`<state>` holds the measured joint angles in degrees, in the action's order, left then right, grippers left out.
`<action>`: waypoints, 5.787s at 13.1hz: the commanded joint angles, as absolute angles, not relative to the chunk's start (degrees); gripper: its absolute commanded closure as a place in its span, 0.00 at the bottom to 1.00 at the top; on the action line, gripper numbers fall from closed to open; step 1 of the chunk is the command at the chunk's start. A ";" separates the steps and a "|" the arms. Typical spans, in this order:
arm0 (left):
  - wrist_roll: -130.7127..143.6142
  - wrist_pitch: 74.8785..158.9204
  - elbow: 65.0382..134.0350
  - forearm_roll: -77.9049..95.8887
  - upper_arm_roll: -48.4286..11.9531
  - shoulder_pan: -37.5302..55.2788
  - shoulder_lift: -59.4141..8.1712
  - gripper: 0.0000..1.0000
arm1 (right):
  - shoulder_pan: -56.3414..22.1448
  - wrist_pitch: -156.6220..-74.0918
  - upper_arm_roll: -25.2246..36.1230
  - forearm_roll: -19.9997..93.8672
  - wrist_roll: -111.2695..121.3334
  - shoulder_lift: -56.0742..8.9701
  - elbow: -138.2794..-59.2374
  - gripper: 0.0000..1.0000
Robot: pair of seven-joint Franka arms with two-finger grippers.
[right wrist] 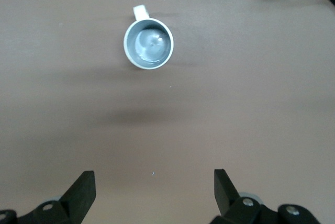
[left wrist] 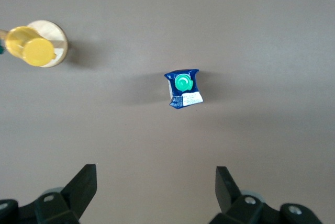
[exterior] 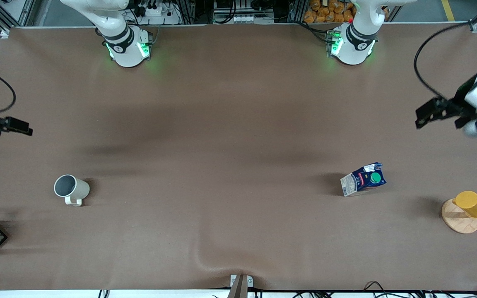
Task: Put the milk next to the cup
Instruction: 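Reach the right gripper to the white mug while the left gripper reaches the milk, then grasp the white mug with the right gripper while the left gripper grasps the milk, then carry the mug with the right gripper while the left gripper carries the milk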
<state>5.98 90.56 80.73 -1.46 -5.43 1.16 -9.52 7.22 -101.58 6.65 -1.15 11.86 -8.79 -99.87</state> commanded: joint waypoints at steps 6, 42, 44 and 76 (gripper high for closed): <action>12.13 103.88 77.43 -2.81 -5.98 3.34 -24.51 0.00 | 10.02 -115.03 5.89 2.45 11.87 -22.22 -98.88 0.00; 17.04 98.80 82.88 -5.54 -9.75 3.52 -26.72 1.00 | -0.68 -101.97 5.89 11.25 -9.62 -29.54 -84.38 1.00; 19.06 98.44 82.88 -5.54 -11.33 3.52 -26.28 1.00 | -6.30 -100.29 5.80 11.25 -21.04 -28.13 -84.29 1.00; 40.96 87.54 82.88 -3.52 -30.67 3.34 -19.60 1.00 | -42.36 -127.97 5.97 14.95 -73.83 -45.97 -74.79 0.01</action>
